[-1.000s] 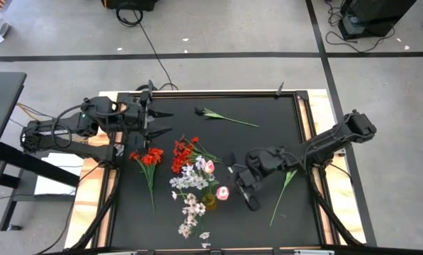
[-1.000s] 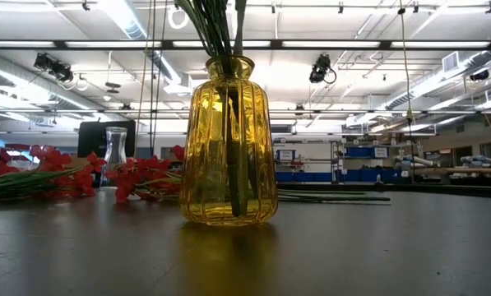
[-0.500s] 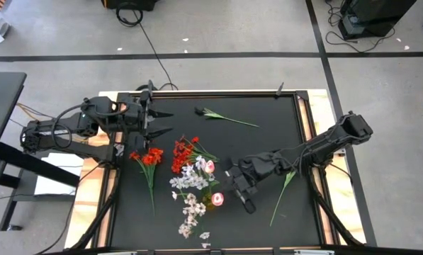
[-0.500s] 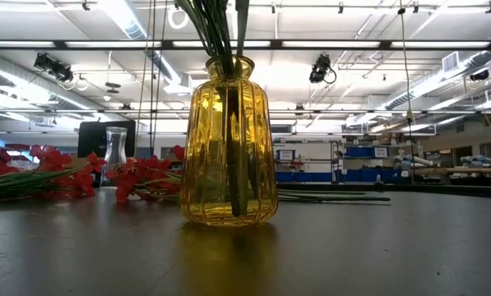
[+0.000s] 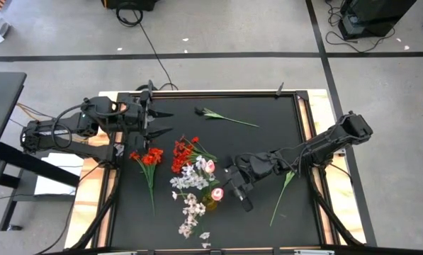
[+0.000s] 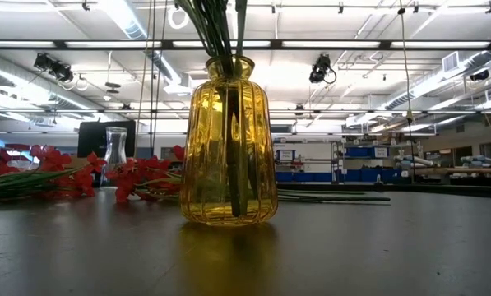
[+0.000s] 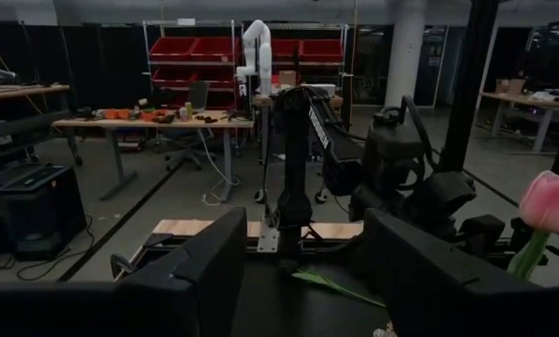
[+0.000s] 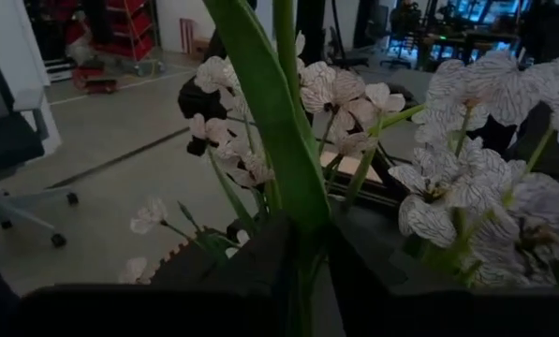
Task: Sort flowers into vase by color
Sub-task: Put the pink flower into the yellow vase, then put the bottom black flower into the transparent vase
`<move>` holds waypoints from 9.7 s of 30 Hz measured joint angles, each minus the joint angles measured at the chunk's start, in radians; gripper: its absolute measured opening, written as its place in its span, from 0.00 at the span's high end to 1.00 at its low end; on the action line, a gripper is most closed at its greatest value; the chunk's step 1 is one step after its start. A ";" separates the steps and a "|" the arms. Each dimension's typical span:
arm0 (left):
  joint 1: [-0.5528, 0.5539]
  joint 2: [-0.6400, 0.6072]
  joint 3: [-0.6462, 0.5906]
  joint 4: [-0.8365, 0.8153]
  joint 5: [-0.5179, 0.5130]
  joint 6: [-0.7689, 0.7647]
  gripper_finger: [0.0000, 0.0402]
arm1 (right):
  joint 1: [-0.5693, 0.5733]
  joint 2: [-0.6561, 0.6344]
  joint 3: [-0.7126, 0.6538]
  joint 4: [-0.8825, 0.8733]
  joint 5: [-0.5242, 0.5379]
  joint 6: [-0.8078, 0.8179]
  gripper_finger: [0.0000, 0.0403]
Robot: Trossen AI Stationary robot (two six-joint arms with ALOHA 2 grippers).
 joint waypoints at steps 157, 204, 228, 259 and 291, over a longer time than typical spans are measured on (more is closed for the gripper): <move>0.000 0.000 0.000 0.000 0.000 0.000 0.45 | -0.444 -0.129 0.008 -0.650 0.378 0.751 0.98; 0.000 0.000 0.000 0.000 0.000 0.000 0.45 | -0.560 0.825 1.083 -0.120 -0.082 0.055 0.97; 0.000 0.000 0.000 0.000 0.000 0.000 0.45 | -0.633 0.982 1.335 -0.079 -0.052 0.056 0.97; -0.004 0.000 0.000 0.092 -0.008 -0.364 0.45 | -0.640 0.980 1.336 -0.156 -0.132 0.189 0.97; -0.005 -0.342 -0.004 -0.495 -0.496 -0.303 0.53 | -0.640 0.831 1.336 -0.335 -0.140 0.277 0.97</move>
